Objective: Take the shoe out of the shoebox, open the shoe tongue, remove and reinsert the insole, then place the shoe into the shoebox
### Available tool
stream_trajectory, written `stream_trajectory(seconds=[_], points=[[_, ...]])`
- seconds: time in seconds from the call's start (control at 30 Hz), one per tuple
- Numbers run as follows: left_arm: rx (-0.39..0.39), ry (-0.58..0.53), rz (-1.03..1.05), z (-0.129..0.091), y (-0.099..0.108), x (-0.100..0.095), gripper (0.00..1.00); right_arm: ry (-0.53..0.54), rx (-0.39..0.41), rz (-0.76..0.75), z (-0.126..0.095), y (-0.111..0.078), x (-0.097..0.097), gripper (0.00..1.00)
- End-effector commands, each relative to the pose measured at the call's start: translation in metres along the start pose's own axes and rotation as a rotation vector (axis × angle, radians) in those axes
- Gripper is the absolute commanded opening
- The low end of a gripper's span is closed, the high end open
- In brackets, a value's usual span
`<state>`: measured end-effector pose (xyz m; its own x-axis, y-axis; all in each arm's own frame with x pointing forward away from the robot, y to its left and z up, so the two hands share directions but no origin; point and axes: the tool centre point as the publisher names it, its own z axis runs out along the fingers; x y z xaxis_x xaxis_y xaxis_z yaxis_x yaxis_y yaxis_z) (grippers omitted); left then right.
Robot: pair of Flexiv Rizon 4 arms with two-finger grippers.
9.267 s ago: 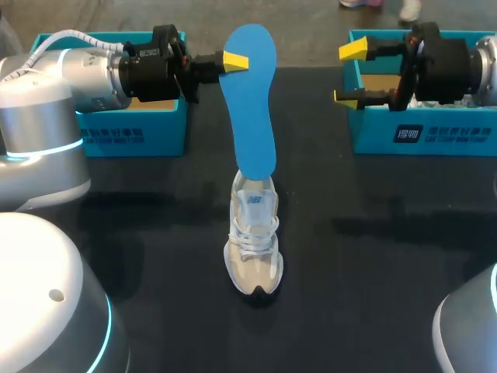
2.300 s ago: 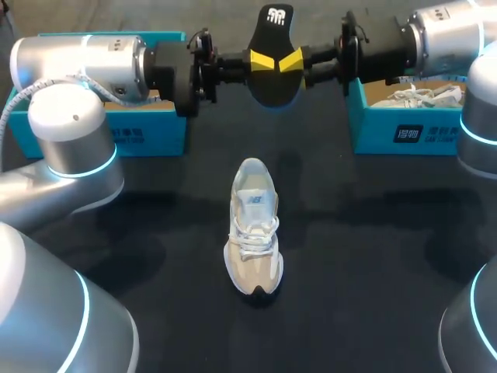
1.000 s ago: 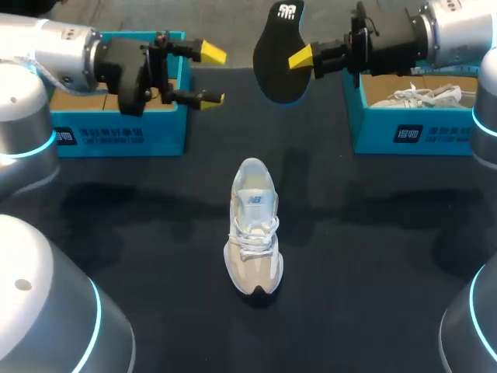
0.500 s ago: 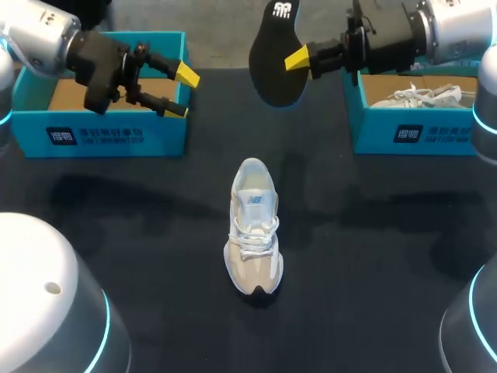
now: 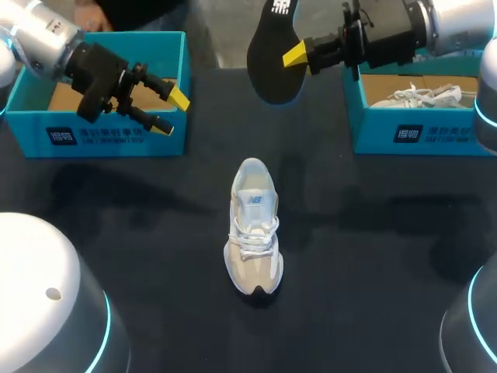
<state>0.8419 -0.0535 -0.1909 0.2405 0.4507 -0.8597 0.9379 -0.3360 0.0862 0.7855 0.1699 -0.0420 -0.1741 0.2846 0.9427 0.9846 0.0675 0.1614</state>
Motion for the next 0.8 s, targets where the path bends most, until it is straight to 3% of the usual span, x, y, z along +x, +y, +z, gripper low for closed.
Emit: stream_trajectory(seconds=[0.03,0.37,0.8], points=[[0.015,0.012,0.003,0.002,0.009,0.016,1.0,-0.005,-0.011,0.002,0.005,-0.001,0.0,0.0],[0.046,0.081,0.015,0.014,0.02,0.047,1.0,-0.006,-0.024,-0.001,0.011,0.005,-0.002,0.0],[0.029,0.075,0.003,0.017,0.024,0.049,1.0,0.004,-0.01,-0.019,0.011,0.014,-0.013,0.0]])
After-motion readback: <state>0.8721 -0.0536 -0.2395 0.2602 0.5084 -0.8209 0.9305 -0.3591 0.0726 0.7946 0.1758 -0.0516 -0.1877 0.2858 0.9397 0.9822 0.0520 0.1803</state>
